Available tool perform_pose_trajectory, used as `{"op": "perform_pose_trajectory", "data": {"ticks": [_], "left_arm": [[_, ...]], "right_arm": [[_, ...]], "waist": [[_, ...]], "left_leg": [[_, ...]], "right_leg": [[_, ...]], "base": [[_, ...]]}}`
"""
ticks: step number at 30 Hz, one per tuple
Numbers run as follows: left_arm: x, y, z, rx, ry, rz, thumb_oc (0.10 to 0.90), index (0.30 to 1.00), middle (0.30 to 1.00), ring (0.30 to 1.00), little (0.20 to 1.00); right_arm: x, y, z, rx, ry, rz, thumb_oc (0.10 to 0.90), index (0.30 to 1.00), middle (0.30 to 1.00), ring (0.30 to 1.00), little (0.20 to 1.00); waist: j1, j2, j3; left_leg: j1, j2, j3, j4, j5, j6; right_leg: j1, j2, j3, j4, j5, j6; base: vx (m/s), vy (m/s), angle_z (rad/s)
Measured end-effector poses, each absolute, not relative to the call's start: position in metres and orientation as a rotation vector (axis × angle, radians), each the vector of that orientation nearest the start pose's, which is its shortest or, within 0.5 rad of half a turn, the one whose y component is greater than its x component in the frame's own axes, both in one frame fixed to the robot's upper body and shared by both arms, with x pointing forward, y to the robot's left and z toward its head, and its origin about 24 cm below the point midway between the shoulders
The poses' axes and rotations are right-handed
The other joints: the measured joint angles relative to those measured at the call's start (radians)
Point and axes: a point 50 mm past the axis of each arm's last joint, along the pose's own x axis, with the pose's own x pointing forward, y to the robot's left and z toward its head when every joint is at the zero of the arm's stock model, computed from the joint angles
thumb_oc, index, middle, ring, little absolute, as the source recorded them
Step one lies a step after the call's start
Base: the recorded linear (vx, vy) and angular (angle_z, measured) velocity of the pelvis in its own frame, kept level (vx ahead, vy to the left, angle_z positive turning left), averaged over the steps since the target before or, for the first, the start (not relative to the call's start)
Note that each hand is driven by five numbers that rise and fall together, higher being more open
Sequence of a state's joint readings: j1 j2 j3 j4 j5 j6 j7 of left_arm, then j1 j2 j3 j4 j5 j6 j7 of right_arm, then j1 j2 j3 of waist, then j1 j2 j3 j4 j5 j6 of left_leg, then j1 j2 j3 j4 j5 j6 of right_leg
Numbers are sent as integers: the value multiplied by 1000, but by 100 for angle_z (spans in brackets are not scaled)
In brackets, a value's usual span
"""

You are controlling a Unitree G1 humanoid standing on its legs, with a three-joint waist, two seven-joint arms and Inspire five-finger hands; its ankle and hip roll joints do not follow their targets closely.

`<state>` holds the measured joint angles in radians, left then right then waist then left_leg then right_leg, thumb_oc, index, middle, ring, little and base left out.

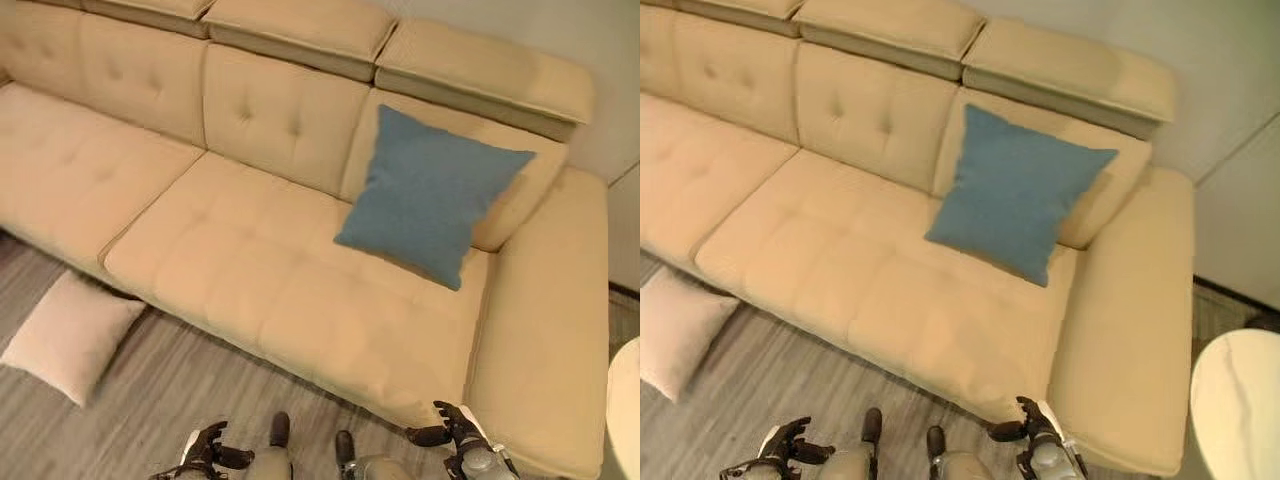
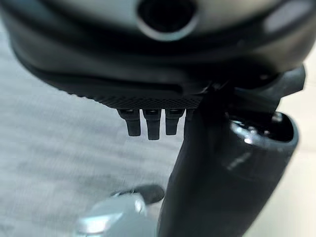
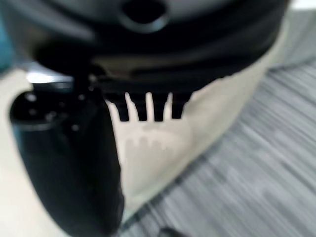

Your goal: Pick up all the scattered cushions and arrange them neatly on the sofa.

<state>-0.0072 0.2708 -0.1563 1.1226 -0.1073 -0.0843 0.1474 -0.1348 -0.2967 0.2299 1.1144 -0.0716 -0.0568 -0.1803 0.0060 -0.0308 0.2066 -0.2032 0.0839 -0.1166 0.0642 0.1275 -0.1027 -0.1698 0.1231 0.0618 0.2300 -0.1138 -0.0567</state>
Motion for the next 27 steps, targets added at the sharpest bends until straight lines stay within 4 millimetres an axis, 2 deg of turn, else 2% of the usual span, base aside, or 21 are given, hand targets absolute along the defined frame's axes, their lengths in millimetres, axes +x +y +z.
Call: {"op": "perform_pose_trajectory", "data": {"ticks": [1,2,4,5,7,8,9,11,12,13,15,16,18,21,22,23,24,25,26,27], "left_arm": [[125,246,-144,315,1009,200,800,900,900,900,900],[129,247,-143,309,1006,209,800,900,900,900,900],[128,252,-142,320,1010,217,800,900,900,900,900],[132,258,-139,336,1004,225,800,900,900,900,900],[132,258,-140,336,1013,226,800,900,900,900,900],[132,258,-140,336,1015,225,800,900,900,900,900],[133,256,-140,333,1014,220,800,900,900,900,900],[134,251,-141,322,1015,209,800,900,900,900,900],[134,250,-142,319,1017,206,800,900,900,900,900],[134,242,-144,307,1027,189,800,900,900,900,900],[135,232,-146,307,1023,150,800,900,900,900,900],[136,229,-147,307,1023,137,800,900,900,900,900],[133,227,-148,317,1031,123,800,900,900,900,900],[127,231,-149,321,1051,134,800,900,900,900,900],[127,235,-149,330,1054,142,800,900,900,900,900],[131,236,-147,334,1042,144,800,900,900,900,900],[135,240,-144,344,1028,151,800,900,900,900,900],[131,253,-141,366,1030,181,800,900,900,900,900],[128,263,-140,384,1043,198,800,900,900,900,900],[122,268,-141,391,1067,217,800,900,900,900,900]], "right_arm": [[169,-243,-128,-556,905,-70,800,900,900,900,900],[169,-243,-128,-559,906,-73,800,900,900,900,900],[167,-242,-129,-564,908,-62,800,900,900,900,900],[165,-240,-130,-574,917,-45,800,900,900,900,900],[153,-241,-136,-579,957,-39,800,900,900,900,900],[150,-241,-137,-577,968,-38,800,900,900,900,900],[145,-241,-139,-574,981,-37,800,900,900,900,900],[141,-242,-140,-572,995,-40,800,900,900,900,900],[139,-242,-141,-567,1002,-46,800,900,900,900,900],[134,-245,-142,-555,1019,-67,800,900,900,900,900],[131,-252,-141,-548,1029,-94,800,900,900,900,900],[132,-250,-142,-535,1030,-101,800,900,900,900,900],[129,-248,-144,-529,1041,-98,800,900,900,900,900],[128,-246,-145,-525,1046,-92,800,900,900,900,900],[129,-245,-144,-524,1041,-92,800,900,900,900,900],[131,-246,-143,-526,1036,-92,800,900,900,900,900],[130,-245,-144,-528,1043,-85,800,900,900,900,900],[129,-236,-147,-515,1048,-61,800,900,900,900,900],[128,-230,-149,-504,1048,-51,800,900,900,900,900],[130,-227,-149,-507,1041,-37,800,900,900,900,900]], "waist": [[4,-6,0],[5,-15,3],[4,-37,4],[-29,-59,12],[-45,-66,9],[-56,-65,10],[-75,-64,9],[-87,-61,9],[-83,-61,12],[-117,-49,13],[-116,-11,7],[-110,-14,7],[-99,-16,5],[-79,-15,1],[-84,-7,1],[-98,4,0],[-106,7,-3],[-86,-17,-17],[-81,-35,-25],[-81,-51,-37]], "left_leg": [[-13,5,5,-9,6,-9],[-27,19,35,-10,-22,14],[-28,14,108,-1,-66,45],[-34,-10,193,62,-78,61],[2,-23,227,113,-91,45],[14,-19,238,128,-99,49],[43,-11,253,116,-104,57],[94,4,300,71,-101,54],[118,14,317,57,-105,56],[143,26,381,18,-104,59],[164,41,382,-35,-101,58],[165,33,370,-59,-89,48],[172,4,336,-77,-95,76],[176,-23,312,-73,-98,88],[155,-46,241,-67,-93,105],[150,-52,198,-71,-82,118],[143,-51,176,-81,-73,114],[151,-65,162,-101,-71,112],[159,-81,160,-108,-67,107],[169,-86,143,-112,-67,106]], "right_leg": [[-14,9,-20,23,-8,-33],[-29,0,-65,37,-1,-61],[-30,-34,-100,27,21,-89],[8,-74,-145,-44,45,-85],[39,-111,-214,-124,92,-74],[55,-118,-240,-151,107,-71],[68,-124,-259,-188,111,-55],[78,-128,-289,-218,126,-46],[84,-141,-329,-222,142,-40],[115,-143,-378,-248,135,-23],[115,-129,-406,-237,125,-9],[110,-144,-415,-224,118,18],[108,-163,-397,-197,114,38],[99,-189,-382,-143,94,58],[69,-201,-280,-42,52,55],[23,-206,-199,52,30,55],[-28,-199,-121,110,-23,113],[-54,-193,-42,99,-43,151],[-68,-192,-13,76,-36,143],[-62,-181,10,63,4,108]], "base": [[-193,-59,74],[-187,-46,65],[-157,-31,79],[-117,1,119],[-86,12,117],[0,44,115],[2,44,95],[37,80,77],[87,107,108],[100,104,104],[100,133,79],[115,121,37],[90,103,46],[50,71,48],[49,77,113],[38,62,148],[95,61,111],[68,35,70],[100,14,49],[42,-36,39]]}}
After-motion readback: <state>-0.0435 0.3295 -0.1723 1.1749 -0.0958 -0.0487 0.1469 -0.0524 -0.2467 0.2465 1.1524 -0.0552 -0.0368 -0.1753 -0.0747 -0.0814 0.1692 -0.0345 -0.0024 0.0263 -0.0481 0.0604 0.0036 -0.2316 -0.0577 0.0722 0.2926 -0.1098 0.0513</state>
